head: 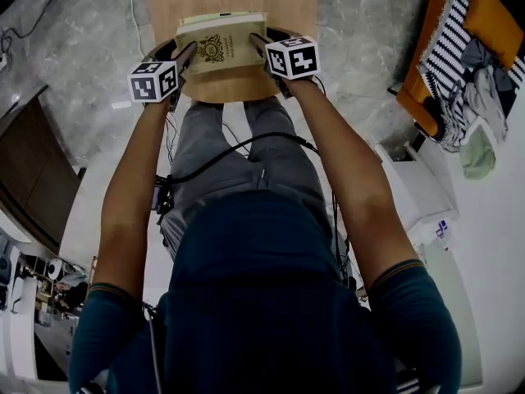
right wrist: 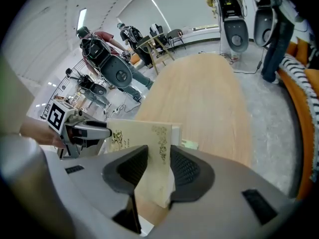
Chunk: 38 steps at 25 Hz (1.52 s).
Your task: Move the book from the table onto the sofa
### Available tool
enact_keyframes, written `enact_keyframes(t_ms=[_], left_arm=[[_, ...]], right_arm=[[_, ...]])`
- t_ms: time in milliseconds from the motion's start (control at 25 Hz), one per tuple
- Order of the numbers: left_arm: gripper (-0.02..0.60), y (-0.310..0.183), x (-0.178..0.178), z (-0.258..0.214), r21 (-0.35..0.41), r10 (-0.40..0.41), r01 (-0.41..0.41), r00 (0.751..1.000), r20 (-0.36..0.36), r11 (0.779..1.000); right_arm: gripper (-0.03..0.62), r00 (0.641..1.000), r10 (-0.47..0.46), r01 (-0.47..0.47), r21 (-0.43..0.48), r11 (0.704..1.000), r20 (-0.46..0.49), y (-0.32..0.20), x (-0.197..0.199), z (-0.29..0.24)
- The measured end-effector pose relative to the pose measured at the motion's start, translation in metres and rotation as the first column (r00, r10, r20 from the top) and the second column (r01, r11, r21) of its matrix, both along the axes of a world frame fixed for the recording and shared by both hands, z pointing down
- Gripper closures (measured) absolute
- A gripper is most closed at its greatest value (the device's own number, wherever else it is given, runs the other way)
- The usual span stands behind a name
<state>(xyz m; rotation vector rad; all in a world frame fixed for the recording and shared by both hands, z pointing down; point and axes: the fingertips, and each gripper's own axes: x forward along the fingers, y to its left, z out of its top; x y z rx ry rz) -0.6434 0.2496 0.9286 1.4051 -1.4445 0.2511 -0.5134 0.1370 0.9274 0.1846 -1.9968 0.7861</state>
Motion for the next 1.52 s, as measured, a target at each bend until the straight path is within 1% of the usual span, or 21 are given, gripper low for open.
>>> enact_keyframes(t_ms=[200,360,520,800,1000,1240,1520], left_arm=[[0.38,-0.014,-0.02,-0.055,0.098,-0.028,0.022,0.998,0.056,0.995],[0.383,-0.026,-0.033,-0.104,0.177,-0.042,0.023,0.994,0.105,0.984],[0.387,-0.035,-0.04,-0.149,0.244,-0.046,0.01,0.988,0.145,0.97],[0.388,-0.052,-0.048,-0.226,0.353,-0.056,-0.017,0.979,0.195,0.936],[0.388,-0.063,-0.047,-0.277,0.425,-0.057,-0.047,0.972,0.229,0.904],[0.39,-0.065,-0.041,-0.338,0.508,-0.067,-0.076,0.964,0.258,0.858],[0.39,-0.066,-0.036,-0.412,0.596,-0.081,-0.13,0.946,0.314,0.793]], right_arm=[[0.442,0.996,0.026,-0.03,0.055,0.998,0.08,-0.01,-0.014,-0.05],[0.442,0.987,0.046,-0.062,0.099,0.993,0.152,-0.02,-0.023,-0.093],[0.442,0.975,0.058,-0.091,0.144,0.985,0.214,-0.028,-0.028,-0.136],[0.444,0.946,0.067,-0.145,0.23,0.962,0.317,-0.043,-0.033,-0.212],[0.445,0.922,0.048,-0.174,0.303,0.937,0.383,-0.053,-0.03,-0.266],[0.447,0.894,-0.002,-0.198,0.4,0.895,0.448,-0.053,-0.024,-0.332],[0.448,0.85,-0.04,-0.25,0.471,0.846,0.524,-0.053,-0.015,-0.407]])
